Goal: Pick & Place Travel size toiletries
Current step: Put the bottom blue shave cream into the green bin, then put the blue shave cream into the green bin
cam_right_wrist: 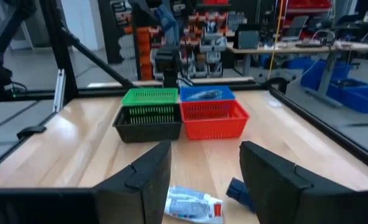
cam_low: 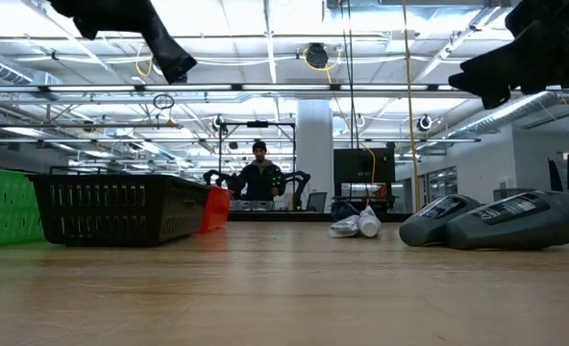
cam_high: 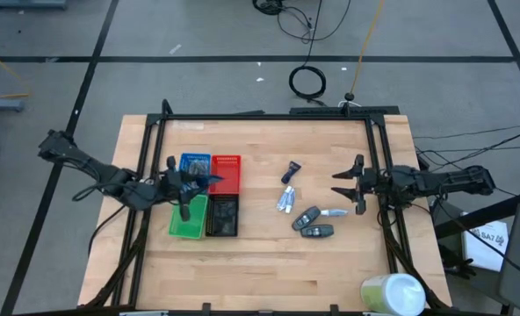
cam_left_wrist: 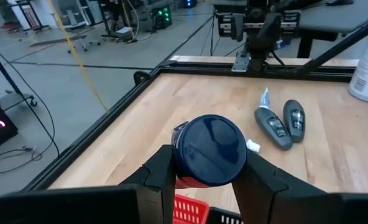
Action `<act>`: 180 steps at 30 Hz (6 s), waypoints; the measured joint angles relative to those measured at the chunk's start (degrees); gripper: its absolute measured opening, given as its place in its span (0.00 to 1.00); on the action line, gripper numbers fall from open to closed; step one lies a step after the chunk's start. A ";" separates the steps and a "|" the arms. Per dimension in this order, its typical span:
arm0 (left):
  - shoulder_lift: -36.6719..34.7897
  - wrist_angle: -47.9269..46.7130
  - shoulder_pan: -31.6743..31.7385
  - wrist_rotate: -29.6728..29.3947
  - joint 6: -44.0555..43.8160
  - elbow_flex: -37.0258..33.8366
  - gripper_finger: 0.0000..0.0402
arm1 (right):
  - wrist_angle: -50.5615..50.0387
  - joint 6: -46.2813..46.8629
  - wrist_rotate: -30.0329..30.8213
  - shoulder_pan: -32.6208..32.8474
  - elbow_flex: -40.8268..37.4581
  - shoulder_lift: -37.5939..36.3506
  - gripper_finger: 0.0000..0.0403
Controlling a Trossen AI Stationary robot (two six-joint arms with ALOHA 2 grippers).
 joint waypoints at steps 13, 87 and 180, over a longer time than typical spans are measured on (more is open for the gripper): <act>-6.54 -18.22 -1.23 1.32 -14.23 0.02 0.29 | 0.14 -0.08 1.52 0.00 -2.18 -4.53 0.38; 6.39 -35.41 -1.06 37.40 -59.47 0.04 0.43 | 0.15 0.92 1.63 0.02 -2.17 -4.51 0.37; 5.05 15.88 14.51 10.26 12.24 0.09 0.40 | 6.88 -18.78 -22.61 -27.82 33.05 83.58 0.52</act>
